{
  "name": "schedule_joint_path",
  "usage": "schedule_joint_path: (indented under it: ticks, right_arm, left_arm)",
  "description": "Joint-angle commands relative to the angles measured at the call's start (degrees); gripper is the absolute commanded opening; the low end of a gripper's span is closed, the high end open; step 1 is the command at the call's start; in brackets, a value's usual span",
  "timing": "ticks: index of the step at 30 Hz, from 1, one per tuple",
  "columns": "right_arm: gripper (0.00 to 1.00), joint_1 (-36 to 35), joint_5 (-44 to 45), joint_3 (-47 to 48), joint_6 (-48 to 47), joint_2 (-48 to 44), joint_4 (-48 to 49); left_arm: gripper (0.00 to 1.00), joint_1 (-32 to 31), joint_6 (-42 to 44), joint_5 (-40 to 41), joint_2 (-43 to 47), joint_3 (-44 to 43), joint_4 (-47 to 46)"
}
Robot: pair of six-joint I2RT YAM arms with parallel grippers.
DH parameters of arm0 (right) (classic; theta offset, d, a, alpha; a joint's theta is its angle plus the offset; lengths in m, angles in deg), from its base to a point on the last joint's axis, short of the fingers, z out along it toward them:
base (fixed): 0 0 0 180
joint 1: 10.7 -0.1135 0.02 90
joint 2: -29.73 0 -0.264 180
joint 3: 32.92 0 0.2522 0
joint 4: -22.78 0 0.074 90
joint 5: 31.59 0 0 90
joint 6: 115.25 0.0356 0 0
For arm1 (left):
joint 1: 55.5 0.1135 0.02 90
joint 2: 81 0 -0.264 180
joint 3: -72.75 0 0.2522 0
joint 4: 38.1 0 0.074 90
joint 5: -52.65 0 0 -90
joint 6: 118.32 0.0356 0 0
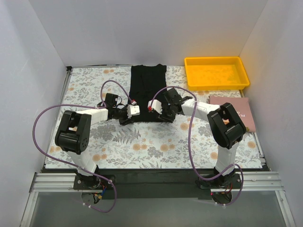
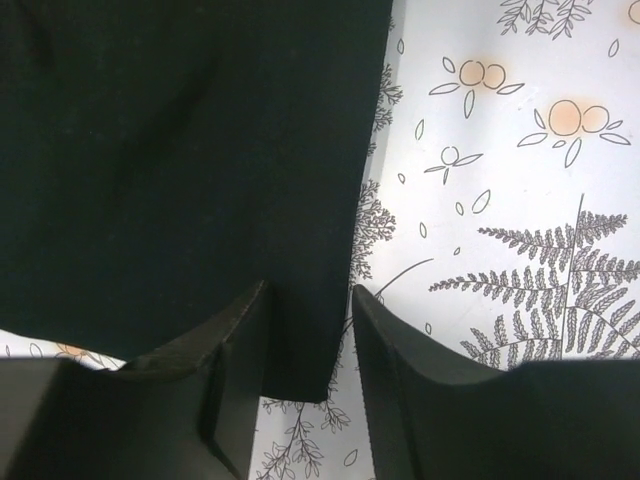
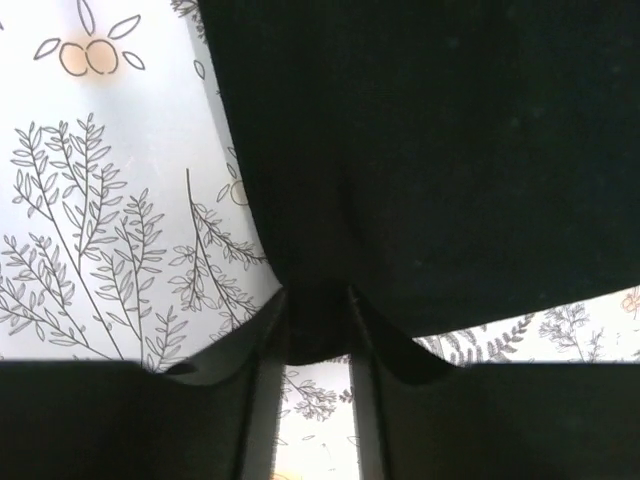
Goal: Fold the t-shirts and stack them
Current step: Fold the tshirt
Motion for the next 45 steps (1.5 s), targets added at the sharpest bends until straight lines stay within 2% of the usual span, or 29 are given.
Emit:
schedule_joint_path:
  ticks: [1, 3, 4, 7, 8, 14, 19, 23, 28, 31, 32, 33, 36, 38, 43, 45]
  right_arm:
    - [0.32, -0.44, 2.33, -2.60, -1.57, 1.97, 1.25]
    - [0.20, -0.35, 2.69, -3.13, -1.74, 1.71, 1.25]
    - [0.04, -0.44, 3.21, -3.22, -1.83, 1.53, 1.25]
    - [0.01, -0.36, 3.48, -3.13, -1.66, 0.22, 0.55]
    - [0.01, -0.35, 3.30, -2.26, -1.57, -0.31, -0.32]
    - [0.01, 1.40, -0.56, 5.38, -0.86, -4.62, -6.48]
    - [0.01, 2.63, -2.41, 13.64, -3.23, -6.81, -15.70]
    - [0.01, 2.55, -3.72, 12.25, -4.82, -11.20, -19.49]
    - [0.01, -0.35, -6.27, 5.76, -5.61, -18.32, -26.85]
    - [0.01, -5.17, -6.98, 1.18, -5.35, -25.52, -31.60]
    - [0.01, -6.32, -7.24, 1.00, -4.56, -28.41, -32.75]
    - [0.01, -7.03, -9.24, 1.61, -3.69, -29.40, -34.16]
    - [0.01, -7.03, -8.22, 5.37, -2.27, -30.11, -36.80]
    - [0.01, -5.90, -7.68, 7.32, -3.75, -28.10, -36.89]
    - [0.01, -2.38, -9.18, 15.83, -6.57, -19.32, -36.81]
    - [0.01, -0.37, -9.79, 18.47, -8.67, -13.69, -36.72]
  left_arm:
    - [0.36, 0.00, 2.88, 3.88, -1.70, -0.19, 1.73]
    - [0.30, -0.08, 2.97, 5.02, -3.02, -0.89, 3.13]
    - [0.19, 0.00, 3.23, 5.28, -3.11, -1.07, 3.75]
    - [0.01, 0.00, 4.11, 4.50, -2.06, -2.04, 6.04]
    - [0.00, -0.08, 4.02, 4.06, -1.28, -2.47, 6.91]
    - [0.00, 0.09, 0.60, -0.33, 2.69, -11.87, 16.75]
    - [0.00, 0.00, 0.42, -2.01, 5.06, -19.07, 24.84]
    - [0.00, -0.08, 0.24, -3.85, 8.47, -20.94, 32.30]
    - [0.00, -0.43, 2.70, -7.28, 16.47, -17.96, 41.71]
    - [0.00, -0.88, 5.95, -10.61, 22.80, -15.84, 52.33]
    - [0.00, -0.88, 6.48, -12.19, 24.29, -16.01, 57.67]
    - [0.00, -0.96, 5.61, -14.64, 27.09, -16.19, 59.20]
    - [0.00, -0.79, -1.04, -15.19, 29.31, -17.50, 59.14]
    - [0.00, -0.35, -2.83, -14.14, 27.66, -18.82, 57.55]
    - [0.00, 3.43, -4.32, -15.19, 18.26, -25.23, 54.48]
    - [0.00, 4.75, -5.64, -15.02, 13.69, -26.55, 49.65]
